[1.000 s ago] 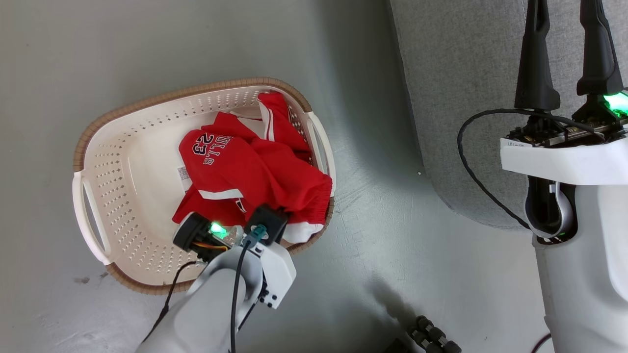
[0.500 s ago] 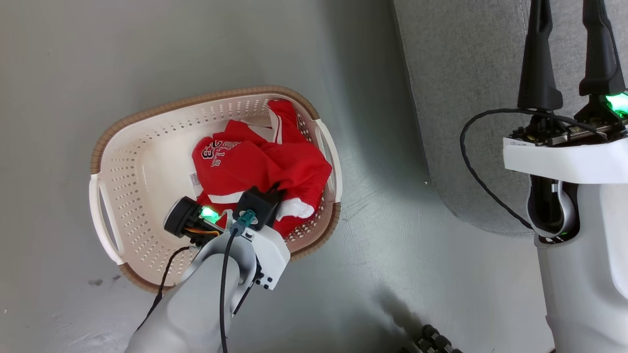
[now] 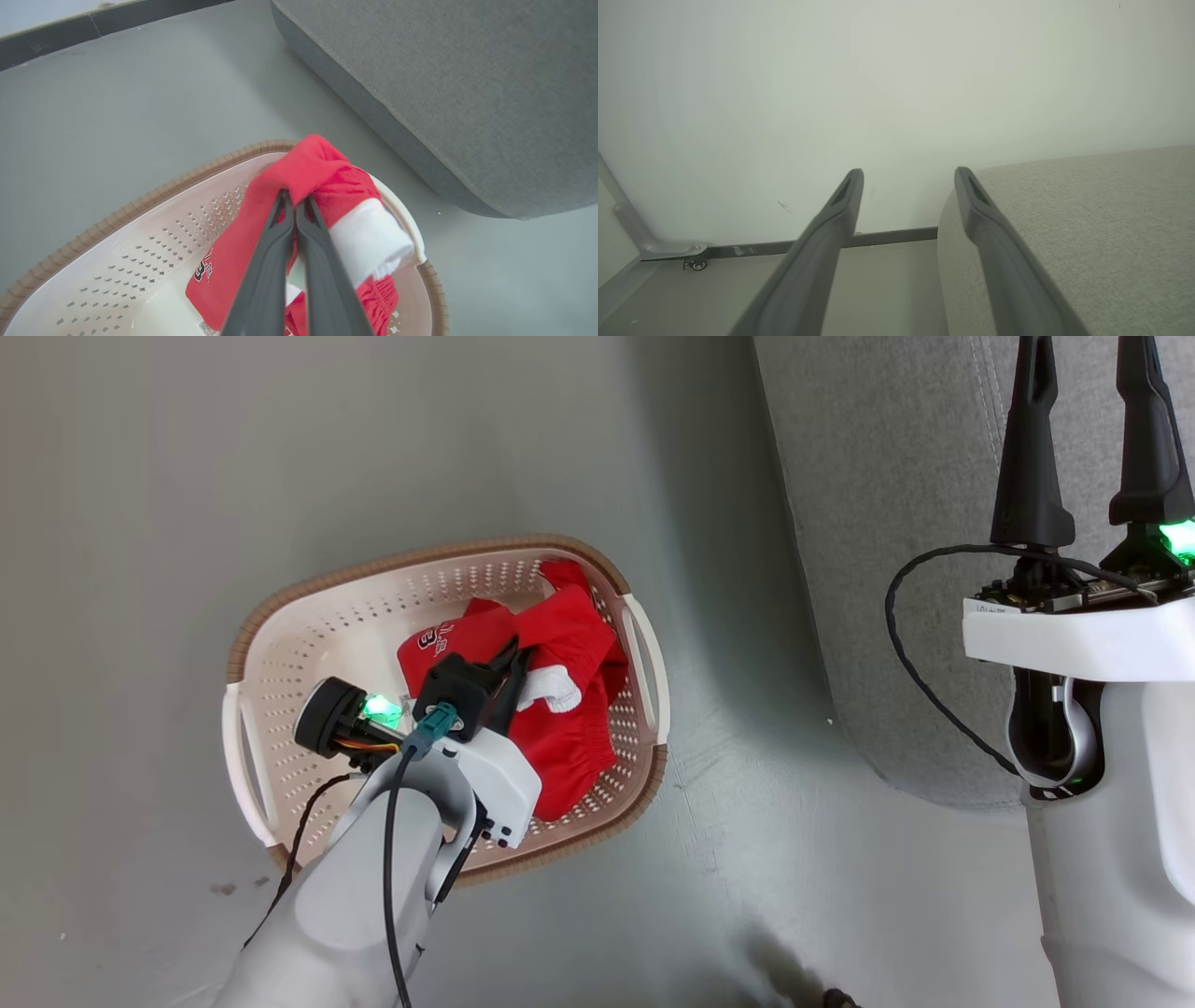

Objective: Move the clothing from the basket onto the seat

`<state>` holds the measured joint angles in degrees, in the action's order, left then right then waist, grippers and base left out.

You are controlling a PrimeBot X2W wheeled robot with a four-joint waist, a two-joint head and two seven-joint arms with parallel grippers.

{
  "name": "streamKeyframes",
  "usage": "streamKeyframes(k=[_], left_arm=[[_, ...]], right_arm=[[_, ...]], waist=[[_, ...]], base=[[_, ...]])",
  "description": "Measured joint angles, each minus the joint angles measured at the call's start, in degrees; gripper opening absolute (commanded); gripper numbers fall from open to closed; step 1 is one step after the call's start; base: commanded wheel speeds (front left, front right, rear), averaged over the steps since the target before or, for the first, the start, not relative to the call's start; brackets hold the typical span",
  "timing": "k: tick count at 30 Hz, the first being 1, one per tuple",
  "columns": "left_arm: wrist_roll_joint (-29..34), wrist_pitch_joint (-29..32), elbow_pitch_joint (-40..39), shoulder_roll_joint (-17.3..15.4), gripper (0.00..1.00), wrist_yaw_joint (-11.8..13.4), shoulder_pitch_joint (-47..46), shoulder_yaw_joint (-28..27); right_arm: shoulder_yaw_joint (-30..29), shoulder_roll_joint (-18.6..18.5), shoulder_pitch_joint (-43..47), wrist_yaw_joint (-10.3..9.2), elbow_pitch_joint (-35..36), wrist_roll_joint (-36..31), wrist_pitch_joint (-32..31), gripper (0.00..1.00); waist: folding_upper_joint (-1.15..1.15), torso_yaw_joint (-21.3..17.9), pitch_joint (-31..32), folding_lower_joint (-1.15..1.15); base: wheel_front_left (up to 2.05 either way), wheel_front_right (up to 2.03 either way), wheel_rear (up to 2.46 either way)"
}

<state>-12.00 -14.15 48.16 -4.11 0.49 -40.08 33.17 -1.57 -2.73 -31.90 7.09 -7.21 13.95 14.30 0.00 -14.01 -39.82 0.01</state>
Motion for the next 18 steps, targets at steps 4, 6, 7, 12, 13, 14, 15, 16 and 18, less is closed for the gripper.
streamKeyframes(k=[4, 6, 7, 12, 13, 14, 15, 16, 18], left_arm=[[-0.47, -0.01, -2.46, -0.3, 0.0, 0.53, 1.01, -0.99], [-0.53, -0.01, -4.72, -0.64, 0.0, 0.71, 1.8, -1.78], [-0.66, -0.01, -6.02, -0.76, 0.0, 1.07, 2.02, -2.29], [-0.88, -0.01, -11.77, -1.2, 0.0, 1.98, 2.49, -4.0], [-0.88, -0.01, -12.9, -1.31, 0.0, 2.16, 2.64, -4.26], [-0.87, -0.01, -14.03, -1.41, 0.0, 2.43, 2.89, -4.55], [-0.87, -0.01, -15.21, -1.47, 0.0, 2.54, 3.32, -4.91], [-0.86, -0.02, -16.18, -1.54, 0.0, 2.64, 3.78, -5.2], [-0.77, -0.02, -18.15, -1.65, 0.0, 3.05, 4.69, -5.69]], right_arm=[[-0.12, 0.0, 0.2, 0.0, -0.18, -0.3, 0.0, 1.0], [-0.2, -0.01, 0.24, 0.0, -0.25, -0.46, 0.0, 1.0], [-0.21, -0.02, 0.3, 0.0, -0.34, -0.62, 0.0, 1.0], [-0.21, -0.03, 1.8, 0.0, -0.93, -1.02, 0.0, 1.0], [-0.25, -0.03, 2.12, 0.0, -1.05, -1.4, 0.0, 1.0], [-0.26, -0.04, 2.5, 0.0, -1.13, -1.49, 0.0, 1.0], [-0.26, -0.04, 2.66, 0.0, -1.42, -1.49, 0.0, 1.0], [-0.26, -0.04, 2.66, 0.0, -1.67, -1.51, 0.0, 1.0], [-0.24, -0.04, 2.69, 0.0, -1.93, -1.76, 0.0, 1.0]], waist=[[0.0, 0.69, 1.47, 0.0], [0.0, 1.05, 2.21, 0.0], [0.0, 1.24, 2.59, 0.0], [0.0, 2.18, 4.49, 0.0], [0.0, 2.37, 4.88, 0.0], [0.0, 2.56, 5.28, 0.0], [0.0, 2.76, 5.68, 0.0], [0.0, 2.96, 6.1, 0.0], [0.0, 3.34, 6.94, 0.0]], base=[[0.0, 0.0, 0.0], [0.0, 0.0, 0.0], [0.0, 0.0, 0.0], [0.0, 0.0, 0.0], [0.0, 0.0, 0.0], [0.0, 0.0, 0.0], [0.0, 0.0, 0.0], [0.0, 0.0, 0.0], [0.0, 0.0, 0.0]])
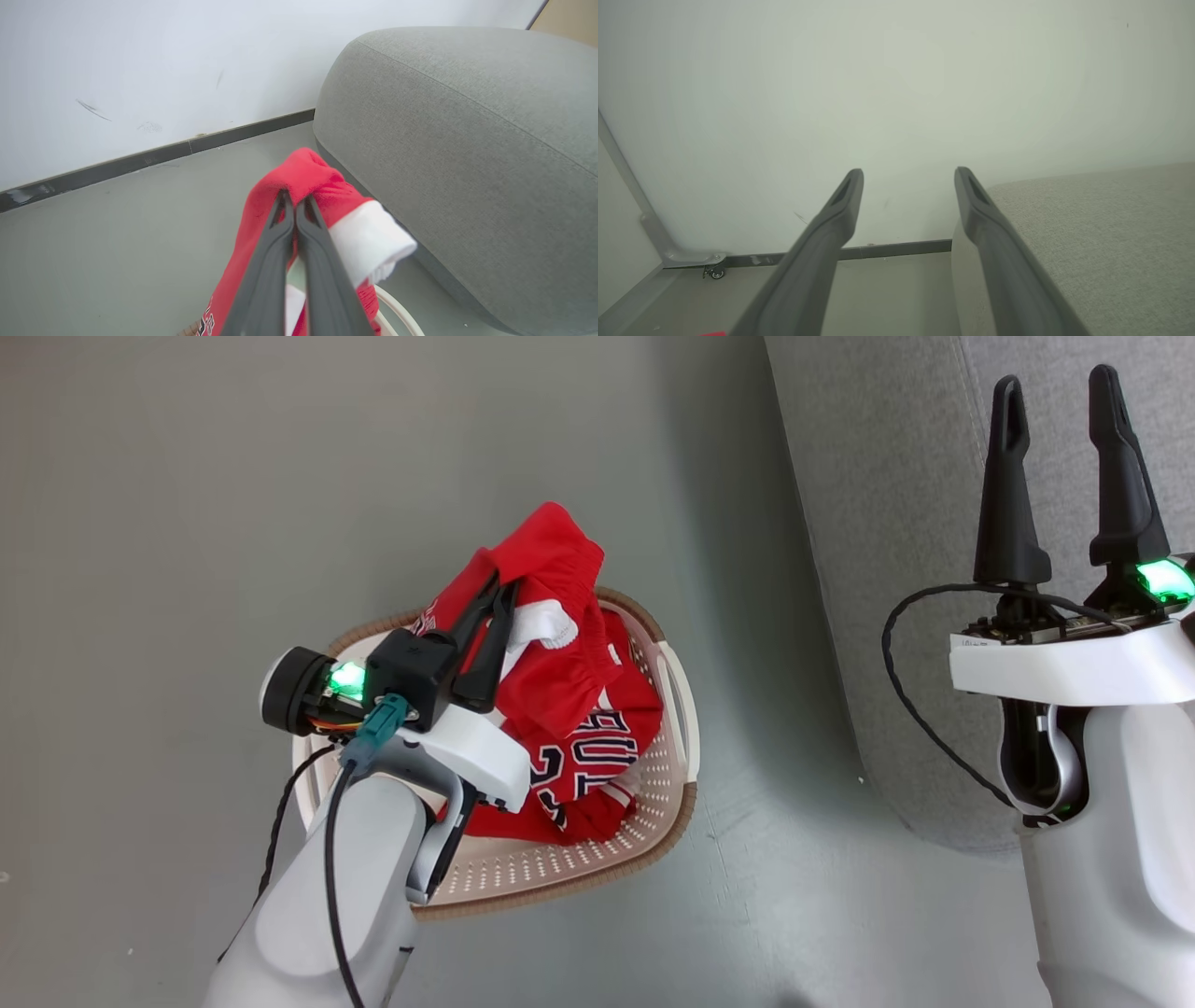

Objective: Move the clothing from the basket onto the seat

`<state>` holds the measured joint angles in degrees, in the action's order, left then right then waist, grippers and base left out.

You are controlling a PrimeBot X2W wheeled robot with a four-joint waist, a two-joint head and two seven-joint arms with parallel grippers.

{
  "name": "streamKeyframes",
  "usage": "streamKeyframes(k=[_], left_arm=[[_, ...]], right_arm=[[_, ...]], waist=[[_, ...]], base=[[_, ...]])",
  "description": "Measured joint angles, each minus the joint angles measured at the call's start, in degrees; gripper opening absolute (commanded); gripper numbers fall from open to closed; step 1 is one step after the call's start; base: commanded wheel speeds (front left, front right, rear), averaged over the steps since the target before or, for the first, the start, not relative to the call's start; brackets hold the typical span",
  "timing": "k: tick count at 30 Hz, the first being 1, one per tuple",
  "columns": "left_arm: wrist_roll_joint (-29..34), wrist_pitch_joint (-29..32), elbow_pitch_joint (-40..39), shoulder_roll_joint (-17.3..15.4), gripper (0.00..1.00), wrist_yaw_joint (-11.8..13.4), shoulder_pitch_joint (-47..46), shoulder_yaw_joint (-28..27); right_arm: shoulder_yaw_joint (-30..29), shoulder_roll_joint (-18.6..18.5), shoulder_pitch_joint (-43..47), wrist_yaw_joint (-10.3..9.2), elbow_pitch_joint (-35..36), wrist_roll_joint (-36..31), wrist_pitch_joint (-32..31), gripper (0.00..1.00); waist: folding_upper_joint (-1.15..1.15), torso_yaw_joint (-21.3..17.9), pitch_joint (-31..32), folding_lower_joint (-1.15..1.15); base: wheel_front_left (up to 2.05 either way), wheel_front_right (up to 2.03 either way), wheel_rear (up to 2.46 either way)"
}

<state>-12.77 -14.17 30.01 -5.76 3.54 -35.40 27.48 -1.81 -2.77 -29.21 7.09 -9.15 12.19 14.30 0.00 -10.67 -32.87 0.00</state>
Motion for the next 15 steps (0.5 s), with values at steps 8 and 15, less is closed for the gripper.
streamKeyframes(k=[8, 15], left_arm=[[0.42, -0.05, -6.55, -1.05, 0.0, 1.09, 2.98, -2.23], [0.47, -0.05, -10.95, -1.3, 0.0, 1.72, 5.87, -4.27]], right_arm=[[0.25, -0.03, 2.39, 0.0, -0.86, -0.74, 0.0, 1.0], [4.24, -0.15, 4.46, 0.0, -2.41, -1.96, 0.0, 1.0]], waist=[[0.0, 1.47, 3.58, 0.0], [0.0, 2.75, 6.92, 0.0]], base=[[0.0, 0.0, 0.0], [0.0, 0.0, 0.0]])
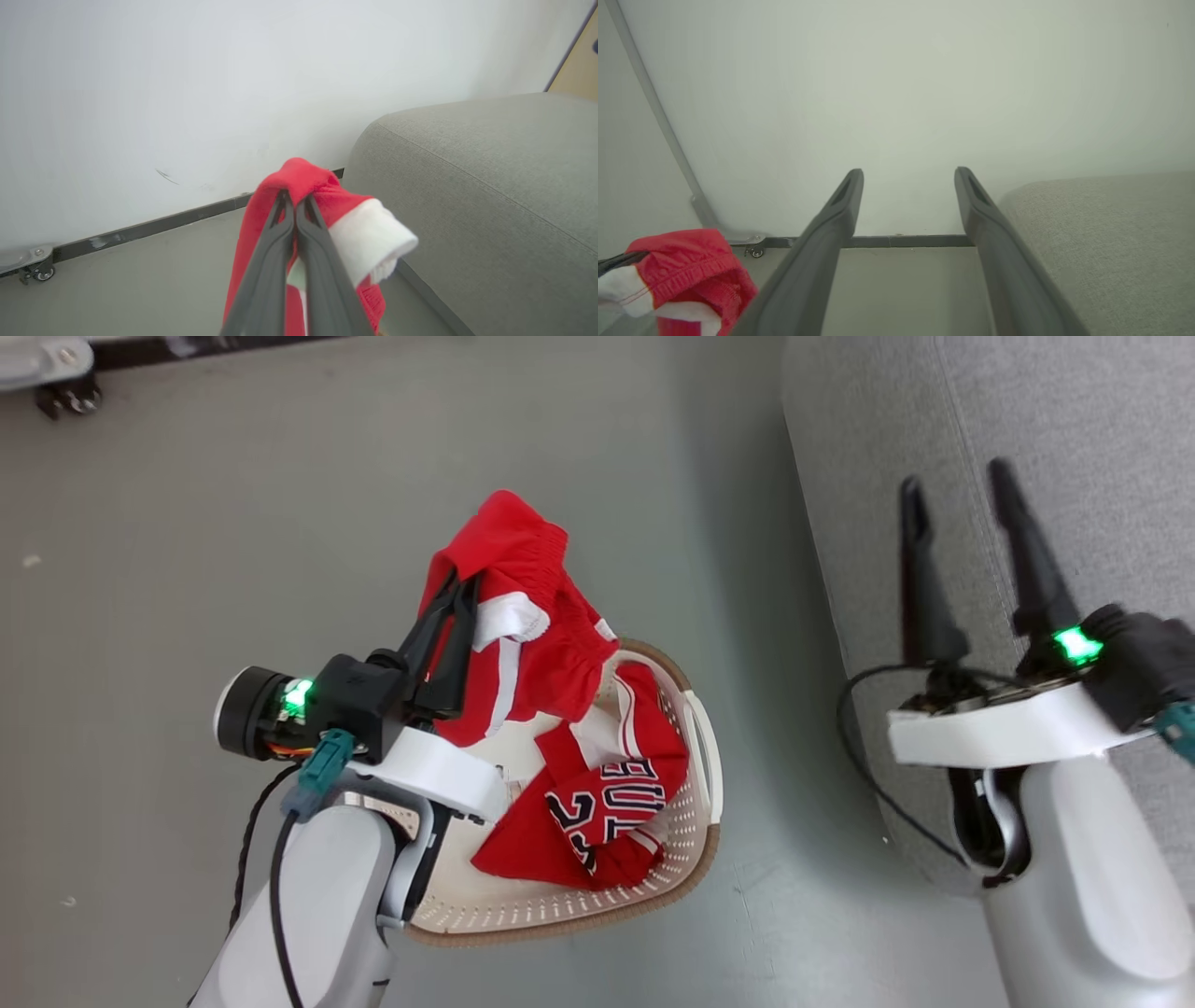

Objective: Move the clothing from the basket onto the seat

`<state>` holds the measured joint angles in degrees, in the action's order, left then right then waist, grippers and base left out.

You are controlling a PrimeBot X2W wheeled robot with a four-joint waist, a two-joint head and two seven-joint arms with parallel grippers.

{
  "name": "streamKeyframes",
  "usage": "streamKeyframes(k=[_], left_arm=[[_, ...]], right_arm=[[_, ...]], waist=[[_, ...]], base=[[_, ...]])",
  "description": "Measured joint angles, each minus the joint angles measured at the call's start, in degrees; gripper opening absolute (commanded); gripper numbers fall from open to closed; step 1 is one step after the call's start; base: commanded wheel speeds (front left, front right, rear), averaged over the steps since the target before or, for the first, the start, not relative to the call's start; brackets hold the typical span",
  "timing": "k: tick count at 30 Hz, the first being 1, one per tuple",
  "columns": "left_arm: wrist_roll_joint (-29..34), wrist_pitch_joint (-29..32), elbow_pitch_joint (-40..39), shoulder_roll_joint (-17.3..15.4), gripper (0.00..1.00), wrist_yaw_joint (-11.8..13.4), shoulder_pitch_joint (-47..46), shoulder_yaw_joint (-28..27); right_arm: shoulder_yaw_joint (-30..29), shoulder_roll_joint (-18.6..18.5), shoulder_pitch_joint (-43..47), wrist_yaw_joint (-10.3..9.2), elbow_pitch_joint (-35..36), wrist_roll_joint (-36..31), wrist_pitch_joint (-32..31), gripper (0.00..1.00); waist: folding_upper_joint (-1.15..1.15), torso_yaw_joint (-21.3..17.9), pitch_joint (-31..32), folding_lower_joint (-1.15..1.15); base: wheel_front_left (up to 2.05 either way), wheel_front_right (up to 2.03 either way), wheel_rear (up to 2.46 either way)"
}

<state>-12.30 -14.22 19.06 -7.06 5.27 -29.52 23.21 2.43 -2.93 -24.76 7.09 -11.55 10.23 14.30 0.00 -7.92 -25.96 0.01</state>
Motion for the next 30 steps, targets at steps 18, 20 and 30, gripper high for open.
streamKeyframes(k=[18, 20, 30], left_arm=[[0.51, -0.41, -7.54, -0.08, 0.0, 0.87, 6.25, -4.01], [0.69, -0.41, -8.06, -0.13, 0.0, 0.87, 7.27, -4.11], [2.57, -0.41, -11.45, -1.33, 0.0, 0.26, 9.1, -4.31]], right_arm=[[6.43, -0.26, 4.28, 0.02, -3.72, -0.12, 0.0, 1.0], [7.49, -0.52, 5.23, 0.02, -4.17, -0.12, 0.0, 1.0], [13.65, -2.97, 8.92, 0.02, -7.06, -0.02, 0.0, 1.0]], waist=[[0.0, 3.2, 9.59, 0.0], [0.0, 3.55, 10.73, 0.0], [0.0, 5.24, 16.26, 0.0]], base=[[0.0, 0.0, 0.0], [0.0, 0.0, 0.0], [0.0, 0.0, 0.0]])
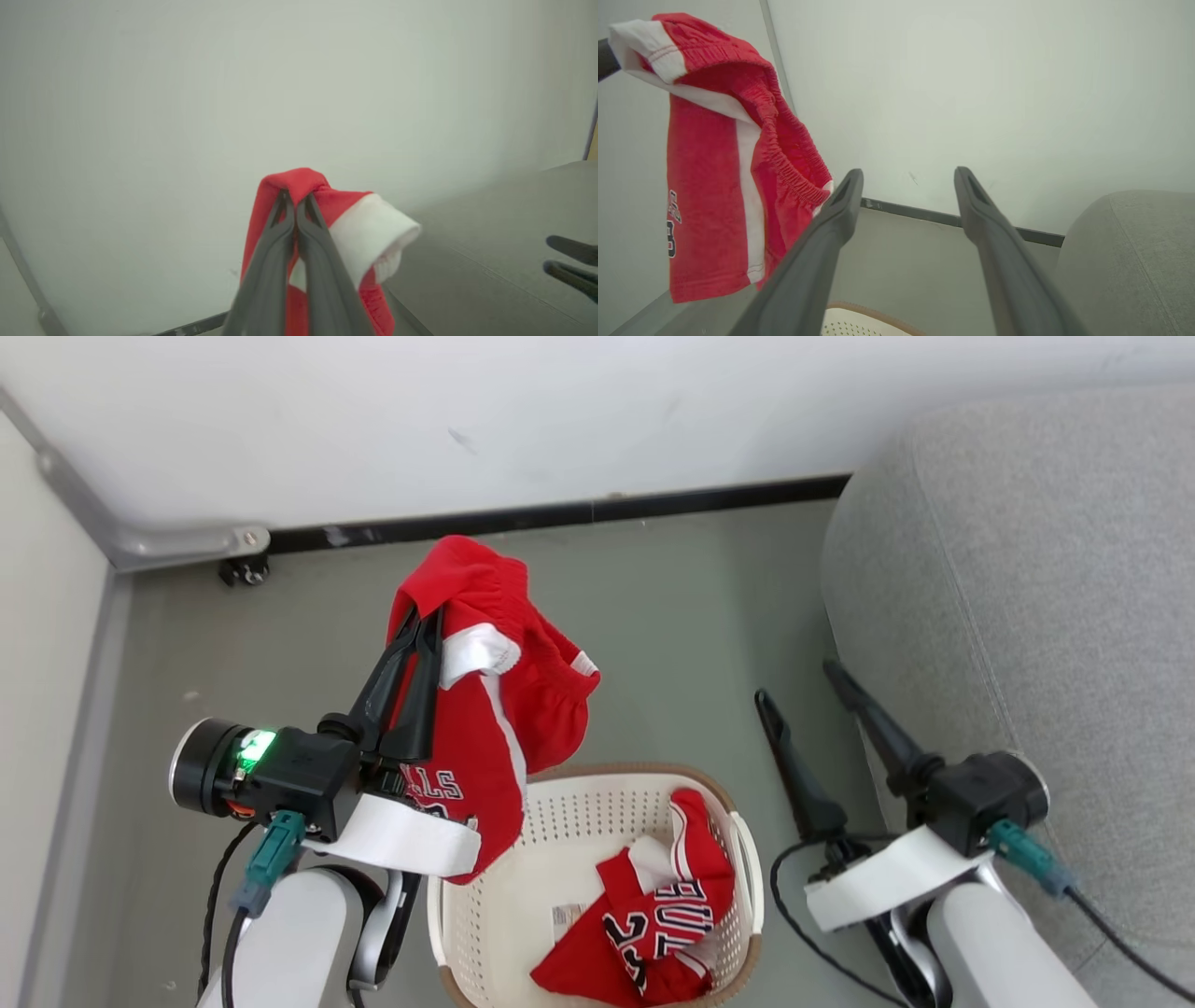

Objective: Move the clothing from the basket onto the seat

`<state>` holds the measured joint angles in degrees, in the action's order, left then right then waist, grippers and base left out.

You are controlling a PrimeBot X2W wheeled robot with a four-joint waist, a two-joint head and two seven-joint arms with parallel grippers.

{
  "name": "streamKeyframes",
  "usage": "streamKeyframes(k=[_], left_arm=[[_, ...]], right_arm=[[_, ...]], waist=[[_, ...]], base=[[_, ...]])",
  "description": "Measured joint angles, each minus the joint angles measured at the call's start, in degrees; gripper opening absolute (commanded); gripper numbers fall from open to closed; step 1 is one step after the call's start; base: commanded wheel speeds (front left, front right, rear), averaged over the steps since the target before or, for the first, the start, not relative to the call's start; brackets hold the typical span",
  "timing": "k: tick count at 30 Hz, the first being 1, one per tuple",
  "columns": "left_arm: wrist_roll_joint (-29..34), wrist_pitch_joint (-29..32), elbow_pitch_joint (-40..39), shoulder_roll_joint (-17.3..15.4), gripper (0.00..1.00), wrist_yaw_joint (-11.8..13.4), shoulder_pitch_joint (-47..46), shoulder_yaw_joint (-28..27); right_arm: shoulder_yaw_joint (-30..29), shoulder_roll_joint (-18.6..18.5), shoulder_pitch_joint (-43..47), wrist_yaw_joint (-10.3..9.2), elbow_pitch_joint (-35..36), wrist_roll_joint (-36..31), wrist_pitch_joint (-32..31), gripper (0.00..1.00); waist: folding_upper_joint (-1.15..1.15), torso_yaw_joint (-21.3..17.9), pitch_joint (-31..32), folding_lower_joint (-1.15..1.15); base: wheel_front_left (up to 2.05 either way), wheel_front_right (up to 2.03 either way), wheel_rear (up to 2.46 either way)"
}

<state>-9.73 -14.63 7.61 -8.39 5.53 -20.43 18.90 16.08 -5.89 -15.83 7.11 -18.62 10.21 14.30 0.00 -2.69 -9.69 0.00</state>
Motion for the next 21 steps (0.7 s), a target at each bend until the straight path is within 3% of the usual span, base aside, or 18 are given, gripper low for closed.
streamKeyframes(k=[7, 21], left_arm=[[1.37, -0.01, -2.68, -0.27, 0.0, -1.19, 0.04, 0.41], [1.53, -0.01, -5.91, -0.66, 0.0, -6.14, -0.26, 2.47]], right_arm=[[3.34, -2.13, 0.98, 0.01, -0.52, 0.44, -0.01, 1.0], [11.95, -6.65, 2.89, 0.01, 0.44, 1.4, -2.32, 1.0]], waist=[[0.0, 1.04, 3.42, 0.0], [0.0, 2.1, 8.3, 0.0]], base=[[0.0, 0.0, 0.0], [0.0, 0.0, 0.0]])
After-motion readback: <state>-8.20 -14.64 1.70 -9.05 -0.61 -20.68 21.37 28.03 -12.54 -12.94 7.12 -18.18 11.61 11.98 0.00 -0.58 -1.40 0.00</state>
